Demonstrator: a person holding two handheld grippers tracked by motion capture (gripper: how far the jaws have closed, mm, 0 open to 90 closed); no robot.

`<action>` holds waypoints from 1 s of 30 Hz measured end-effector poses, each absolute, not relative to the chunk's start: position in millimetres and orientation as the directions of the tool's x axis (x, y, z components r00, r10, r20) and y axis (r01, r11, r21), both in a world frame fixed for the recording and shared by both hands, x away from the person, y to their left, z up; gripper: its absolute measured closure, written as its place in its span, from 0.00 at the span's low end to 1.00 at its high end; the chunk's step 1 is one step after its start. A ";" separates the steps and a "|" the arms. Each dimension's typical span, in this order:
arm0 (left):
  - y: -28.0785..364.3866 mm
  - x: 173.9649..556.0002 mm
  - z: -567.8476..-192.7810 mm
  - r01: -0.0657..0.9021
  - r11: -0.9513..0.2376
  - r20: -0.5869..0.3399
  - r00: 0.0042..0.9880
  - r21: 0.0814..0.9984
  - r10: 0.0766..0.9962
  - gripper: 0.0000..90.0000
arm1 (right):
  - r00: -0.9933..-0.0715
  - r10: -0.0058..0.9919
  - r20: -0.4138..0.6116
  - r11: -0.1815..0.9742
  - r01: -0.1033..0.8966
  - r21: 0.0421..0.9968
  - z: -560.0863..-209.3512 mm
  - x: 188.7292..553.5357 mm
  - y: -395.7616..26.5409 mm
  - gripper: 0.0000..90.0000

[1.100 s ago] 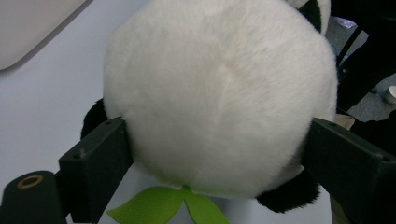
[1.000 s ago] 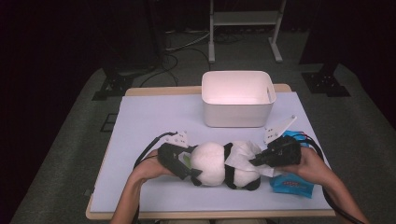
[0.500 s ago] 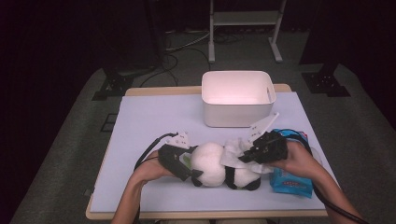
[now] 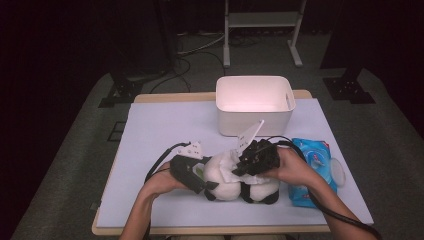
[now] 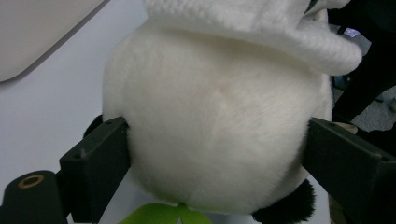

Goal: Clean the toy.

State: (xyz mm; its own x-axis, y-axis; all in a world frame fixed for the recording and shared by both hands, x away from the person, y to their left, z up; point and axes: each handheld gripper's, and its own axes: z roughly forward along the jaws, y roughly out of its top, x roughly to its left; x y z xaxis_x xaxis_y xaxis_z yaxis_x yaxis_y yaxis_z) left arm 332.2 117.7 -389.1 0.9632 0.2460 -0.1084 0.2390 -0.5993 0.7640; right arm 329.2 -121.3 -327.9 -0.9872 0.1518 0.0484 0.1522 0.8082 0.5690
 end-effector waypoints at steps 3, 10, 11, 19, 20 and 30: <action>117.5 332.4 -388.7 0.237 -0.600 -0.107 0.964 0.764 0.244 0.11 | -0.988 0.148 0.047 0.808 0.148 0.570 -325.8 328.1 -122.7 0.78; 117.3 332.3 -388.3 0.236 -0.603 -0.106 0.964 0.762 0.243 0.11 | -0.982 0.189 0.022 0.787 0.165 0.594 -315.0 325.8 -137.9 0.64; 117.1 332.3 -388.3 0.236 -0.602 -0.107 0.964 0.762 0.243 0.11 | -0.980 0.196 0.020 0.783 0.169 0.599 -313.7 325.8 -139.0 0.63; 115.0 330.9 -386.8 0.234 -0.601 -0.105 0.965 0.764 0.242 0.11 | -0.983 0.185 -0.019 0.792 0.138 0.595 -312.3 326.1 -125.3 0.61; 115.1 330.8 -386.6 0.233 -0.601 -0.104 0.965 0.764 0.241 0.11 | -0.984 0.176 -0.023 0.798 0.129 0.588 -314.0 326.7 -121.6 0.61; 113.6 329.5 -384.9 0.220 -0.596 -0.097 0.968 0.772 0.233 0.11 | -0.991 0.120 -0.066 0.835 0.064 0.547 -325.6 325.9 -93.1 0.84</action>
State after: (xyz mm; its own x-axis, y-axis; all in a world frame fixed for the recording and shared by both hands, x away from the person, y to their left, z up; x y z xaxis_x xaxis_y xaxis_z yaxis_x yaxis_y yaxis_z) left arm 329.5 113.6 -384.9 0.9677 0.2326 -0.0968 0.2204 -0.5957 0.7724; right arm 325.9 -93.1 -325.6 -0.9906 0.1197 -0.0660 0.0644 0.8347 0.5469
